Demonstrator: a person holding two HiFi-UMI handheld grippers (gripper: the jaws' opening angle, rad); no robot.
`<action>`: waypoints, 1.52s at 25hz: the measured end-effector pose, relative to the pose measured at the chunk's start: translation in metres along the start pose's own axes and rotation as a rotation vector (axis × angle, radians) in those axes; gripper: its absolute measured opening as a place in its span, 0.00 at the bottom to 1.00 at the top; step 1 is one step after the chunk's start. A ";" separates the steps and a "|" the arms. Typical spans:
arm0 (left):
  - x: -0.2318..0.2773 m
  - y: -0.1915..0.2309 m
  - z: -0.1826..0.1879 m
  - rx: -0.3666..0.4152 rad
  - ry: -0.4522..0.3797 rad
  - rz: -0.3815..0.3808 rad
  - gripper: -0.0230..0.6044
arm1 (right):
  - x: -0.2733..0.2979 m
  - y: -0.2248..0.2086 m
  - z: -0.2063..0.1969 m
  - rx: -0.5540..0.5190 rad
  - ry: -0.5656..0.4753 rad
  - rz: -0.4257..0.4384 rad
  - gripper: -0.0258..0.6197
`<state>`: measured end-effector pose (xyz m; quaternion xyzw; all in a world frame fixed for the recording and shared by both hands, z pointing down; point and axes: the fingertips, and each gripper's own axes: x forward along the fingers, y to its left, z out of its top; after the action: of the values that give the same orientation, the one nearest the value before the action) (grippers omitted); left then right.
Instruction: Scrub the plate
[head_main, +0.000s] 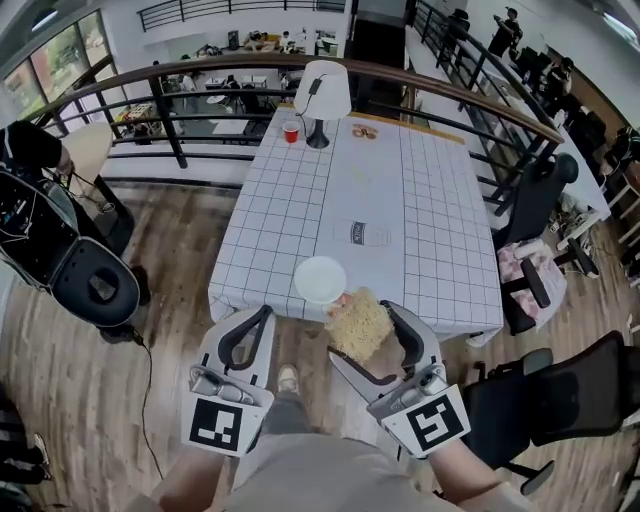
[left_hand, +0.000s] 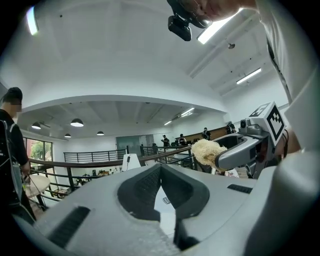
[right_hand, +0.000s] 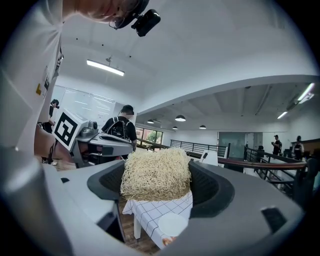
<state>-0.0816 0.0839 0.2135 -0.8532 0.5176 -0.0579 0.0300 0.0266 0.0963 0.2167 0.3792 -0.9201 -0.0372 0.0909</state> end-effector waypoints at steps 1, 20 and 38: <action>0.007 0.009 -0.001 -0.004 0.000 -0.009 0.06 | 0.011 -0.004 0.002 -0.007 0.002 -0.007 0.62; 0.104 0.116 -0.024 -0.043 0.069 -0.089 0.06 | 0.140 -0.058 -0.004 0.010 0.080 -0.068 0.62; 0.168 0.098 -0.114 -0.248 0.298 -0.152 0.11 | 0.181 -0.113 -0.117 0.089 0.230 0.027 0.62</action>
<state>-0.1063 -0.1093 0.3273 -0.8689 0.4536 -0.1215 -0.1566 0.0014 -0.1115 0.3410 0.3720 -0.9094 0.0484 0.1796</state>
